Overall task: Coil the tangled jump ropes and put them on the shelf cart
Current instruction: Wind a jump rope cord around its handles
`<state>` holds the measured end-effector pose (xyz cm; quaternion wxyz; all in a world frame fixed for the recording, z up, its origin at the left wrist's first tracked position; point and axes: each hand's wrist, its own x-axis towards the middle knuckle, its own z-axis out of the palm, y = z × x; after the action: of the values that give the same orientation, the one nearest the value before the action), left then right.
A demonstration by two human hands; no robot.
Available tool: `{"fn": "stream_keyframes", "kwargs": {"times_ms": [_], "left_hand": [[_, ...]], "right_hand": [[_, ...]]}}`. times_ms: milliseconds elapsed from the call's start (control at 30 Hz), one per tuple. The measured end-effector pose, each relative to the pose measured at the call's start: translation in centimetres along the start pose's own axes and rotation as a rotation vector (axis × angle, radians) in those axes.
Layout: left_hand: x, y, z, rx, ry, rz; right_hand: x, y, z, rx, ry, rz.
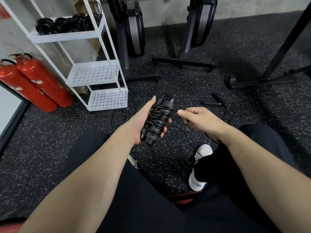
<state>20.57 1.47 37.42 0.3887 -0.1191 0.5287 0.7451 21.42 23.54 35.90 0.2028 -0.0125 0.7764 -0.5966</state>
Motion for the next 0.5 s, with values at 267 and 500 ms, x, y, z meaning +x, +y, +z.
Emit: {"fn": "stream_keyframes", "kwargs": {"times_ms": [267, 500], "left_hand": [[-0.2, 0.3, -0.4, -0.109, -0.068, 0.058], [-0.6, 0.2, -0.6, 0.091, -0.188, 0.007]], "right_hand": [[0.1, 0.4, -1.3, 0.214, -0.224, -0.115], [-0.1, 0.6, -0.8, -0.012, -0.154, 0.072]]}}
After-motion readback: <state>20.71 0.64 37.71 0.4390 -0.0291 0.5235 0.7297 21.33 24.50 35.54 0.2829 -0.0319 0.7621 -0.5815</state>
